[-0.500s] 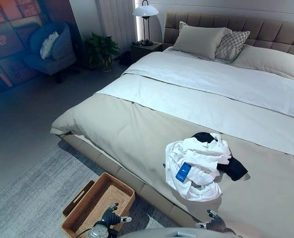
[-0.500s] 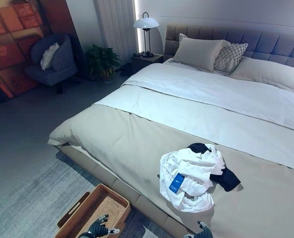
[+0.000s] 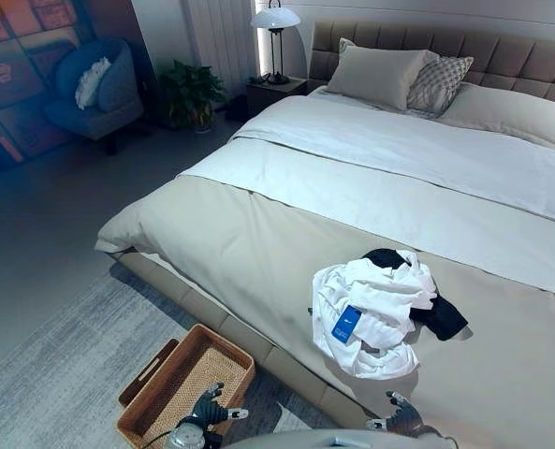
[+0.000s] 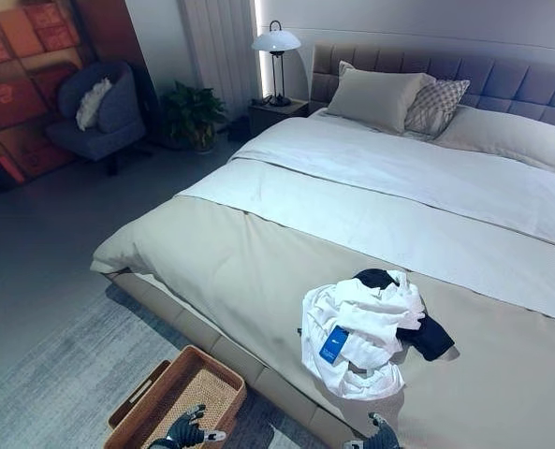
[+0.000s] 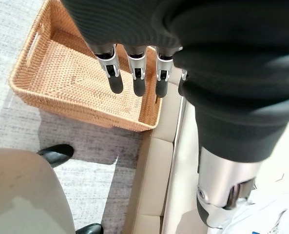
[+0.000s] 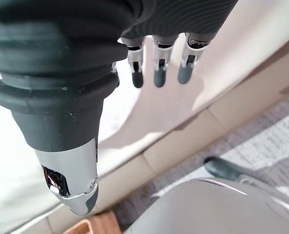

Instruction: Pick up clothes into the bucket

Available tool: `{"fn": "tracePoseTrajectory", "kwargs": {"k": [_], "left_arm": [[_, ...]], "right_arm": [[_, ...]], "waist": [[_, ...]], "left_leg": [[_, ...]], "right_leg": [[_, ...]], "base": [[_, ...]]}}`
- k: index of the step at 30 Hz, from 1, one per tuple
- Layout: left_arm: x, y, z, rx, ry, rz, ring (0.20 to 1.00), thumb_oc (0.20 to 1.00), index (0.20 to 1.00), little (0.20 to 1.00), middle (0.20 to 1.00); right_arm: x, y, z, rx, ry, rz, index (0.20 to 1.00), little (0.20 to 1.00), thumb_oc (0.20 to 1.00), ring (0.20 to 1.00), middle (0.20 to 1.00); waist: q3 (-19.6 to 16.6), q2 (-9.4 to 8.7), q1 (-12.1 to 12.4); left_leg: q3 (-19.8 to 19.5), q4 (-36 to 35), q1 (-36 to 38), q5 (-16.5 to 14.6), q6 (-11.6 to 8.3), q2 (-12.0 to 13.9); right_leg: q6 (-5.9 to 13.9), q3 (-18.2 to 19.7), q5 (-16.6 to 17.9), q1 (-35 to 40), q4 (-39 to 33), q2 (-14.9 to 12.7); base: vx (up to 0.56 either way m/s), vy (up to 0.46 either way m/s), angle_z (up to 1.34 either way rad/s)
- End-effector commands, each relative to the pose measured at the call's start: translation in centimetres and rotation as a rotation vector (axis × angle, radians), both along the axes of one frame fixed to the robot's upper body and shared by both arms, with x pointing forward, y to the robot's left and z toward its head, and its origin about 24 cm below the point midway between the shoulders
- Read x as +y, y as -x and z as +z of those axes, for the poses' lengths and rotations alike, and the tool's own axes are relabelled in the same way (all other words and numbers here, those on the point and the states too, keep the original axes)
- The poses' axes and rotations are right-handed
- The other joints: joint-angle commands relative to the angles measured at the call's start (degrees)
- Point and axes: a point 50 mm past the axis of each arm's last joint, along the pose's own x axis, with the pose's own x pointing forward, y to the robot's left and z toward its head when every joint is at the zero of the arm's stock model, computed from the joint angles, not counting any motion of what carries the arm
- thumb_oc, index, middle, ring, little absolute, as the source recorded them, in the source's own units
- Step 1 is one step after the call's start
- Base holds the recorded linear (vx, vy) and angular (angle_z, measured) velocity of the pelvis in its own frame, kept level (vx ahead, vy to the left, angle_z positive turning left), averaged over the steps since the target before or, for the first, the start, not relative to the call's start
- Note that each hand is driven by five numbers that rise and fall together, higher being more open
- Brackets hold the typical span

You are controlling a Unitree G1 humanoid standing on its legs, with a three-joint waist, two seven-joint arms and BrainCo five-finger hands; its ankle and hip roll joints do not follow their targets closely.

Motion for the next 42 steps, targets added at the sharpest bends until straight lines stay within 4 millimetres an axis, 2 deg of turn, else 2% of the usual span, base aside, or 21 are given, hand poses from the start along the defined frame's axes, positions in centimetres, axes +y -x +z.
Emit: {"fn": "tracePoseTrajectory", "kwargs": {"k": [1, 8, 17, 21, 22, 23, 24, 28, 30, 34, 39, 42], "left_arm": [[-0.4, -1.3, 0.2, -0.024, -0.010, -0.034, 1.000, 1.000, 1.000, 1.000, 1.000], [-0.2, -1.3, 0.2, -0.022, -0.025, -0.062, 1.000, 1.000, 1.000, 1.000, 1.000], [-0.2, -1.7, 0.4, -0.038, -0.021, -0.050, 1.000, 1.000, 1.000, 1.000, 1.000], [-0.1, -1.8, 0.4, -0.039, -0.029, -0.042, 1.000, 1.000, 1.000, 1.000, 1.000], [-0.1, -1.9, 0.5, -0.046, -0.034, -0.041, 1.000, 1.000, 1.000, 1.000, 1.000], [0.0, -2.2, 0.6, -0.065, -0.042, -0.036, 1.000, 1.000, 1.000, 1.000, 1.000], [0.0, -2.2, 0.6, -0.065, -0.041, -0.036, 1.000, 1.000, 1.000, 1.000, 1.000], [0.1, -3.2, 1.2, -0.127, -0.052, -0.029, 1.000, 1.000, 1.000, 1.000, 1.000], [0.1, -3.6, 1.4, -0.147, -0.050, -0.015, 1.000, 1.000, 1.000, 1.000, 1.000], [0.1, -4.8, 2.0, -0.197, -0.049, 0.015, 1.000, 1.000, 1.000, 1.000, 1.000], [-1.0, -6.2, 2.7, -0.262, -0.080, -0.123, 1.000, 1.000, 1.000, 1.000, 1.000], [-1.6, -7.1, 3.1, -0.294, -0.094, -0.157, 1.000, 1.000, 1.000, 1.000, 1.000]], "right_arm": [[0.4, -3.7, 1.0, -0.090, 0.037, 0.109, 1.000, 1.000, 1.000, 1.000, 1.000], [-0.3, -4.2, 1.3, -0.104, 0.058, 0.100, 1.000, 1.000, 1.000, 1.000, 1.000], [0.5, -4.4, 1.2, -0.109, 0.031, 0.078, 1.000, 1.000, 1.000, 1.000, 1.000], [0.2, -6.5, 2.3, -0.206, 0.035, 0.026, 1.000, 1.000, 1.000, 1.000, 1.000], [0.2, -7.5, 2.9, -0.252, 0.040, 0.030, 1.000, 1.000, 1.000, 1.000, 1.000], [0.0, -9.8, 4.4, -0.358, 0.062, 0.048, 1.000, 1.000, 1.000, 1.000, 1.000], [0.0, -9.8, 4.4, -0.358, 0.063, 0.047, 1.000, 1.000, 1.000, 1.000, 1.000], [-0.9, -15.3, 9.3, -0.617, 0.138, 0.088, 1.000, 1.000, 1.000, 1.000, 1.000], [-1.0, -17.2, 11.1, -0.698, 0.155, 0.081, 1.000, 1.000, 1.000, 1.000, 1.000], [-1.4, -20.3, 14.5, -0.828, 0.199, 0.057, 1.000, 1.000, 1.000, 1.000, 1.000], [-2.9, -23.6, 18.9, -0.963, 0.320, 0.004, 1.000, 1.000, 1.000, 1.000, 1.000], [-4.2, -24.7, 20.9, -1.016, 0.413, -0.066, 1.000, 1.000, 1.000, 1.000, 1.000]], "waist": [[2.4, -4.19, 0.4], [2.4, -4.55, 0.6], [3.3, -4.44, 0.7], [3.7, -4.31, 0.6], [3.9, -4.34, 0.7], [4.3, -4.36, 0.8], [4.3, -4.35, 0.8], [5.7, -4.32, 1.3], [6.5, -4.32, 1.6], [8.2, -4.21, 2.5], [11.2, -3.10, 3.4], [13.2, -2.02, 3.6]], "left_leg": [[-1.5, 6.1, -2.7, -4.7, 0.98, -2.9], [-1.3, 6.0, -2.9, -4.7, 0.98, -2.8], [-1.6, 6.4, -3.6, -4.8, 1.15, -3.0], [-1.5, 6.2, -3.9, -4.6, 1.22, -2.9], [-1.6, 6.2, -4.2, -4.6, 1.22, -2.9], [-1.7, 6.3, -4.7, -4.5, 1.23, -2.9], [-1.7, 6.3, -4.8, -4.5, 1.23, -2.9], [-2.0, 7.1, -6.5, -4.4, 1.31, -3.0], [-2.2, 7.6, -7.7, -4.3, 1.40, -3.2], [-3.3, 8.6, -10.4, -3.9, 1.58, -3.5], [-4.3, 10.4, -15.1, -3.4, 2.09, -4.2], [-4.7, 10.9, -17.4, -3.0, 2.47, -4.4]], "right_leg": [[2.91, 0.4, -1.5, -1.9, 5.3, -2.8], [3.06, 0.5, -1.4, -2.0, 5.1, -2.7], [3.00, 0.4, -1.6, -2.7, 5.7, -2.8], [3.11, 0.4, -1.5, -3.4, 5.9, -2.8], [3.13, 0.4, -1.5, -3.7, 6.0, -2.8], [3.18, 0.4, -1.5, -4.3, 6.2, -2.8], [3.18, 0.4, -1.5, -4.3, 6.2, -2.8], [3.22, 0.3, -1.5, -6.1, 7.3, -2.8], [3.18, 0.4, -1.5, -7.3, 8.1, -2.7], [3.02, 0.3, -1.5, -9.8, 9.3, -2.7], [2.90, 1.3, -1.4, -15.4, 12.1, -2.6], [2.79, 2.1, -1.8, -19.0, 14.9, -2.9]], "base": [[0.00, -0.004, 0.03], [0.00, 0.000, 0.00], [0.00, 0.000, 0.00], [0.00, 0.000, 0.00], [0.00, 0.000, 0.00], [0.00, 0.000, 0.00], [0.00, 0.000, 0.00], [-0.03, 0.004, 0.03], [-0.06, 0.007, 0.07], [-0.05, -0.005, 0.08], [-0.08, 0.022, 0.01], [-0.05, 0.055, -0.04]]}}
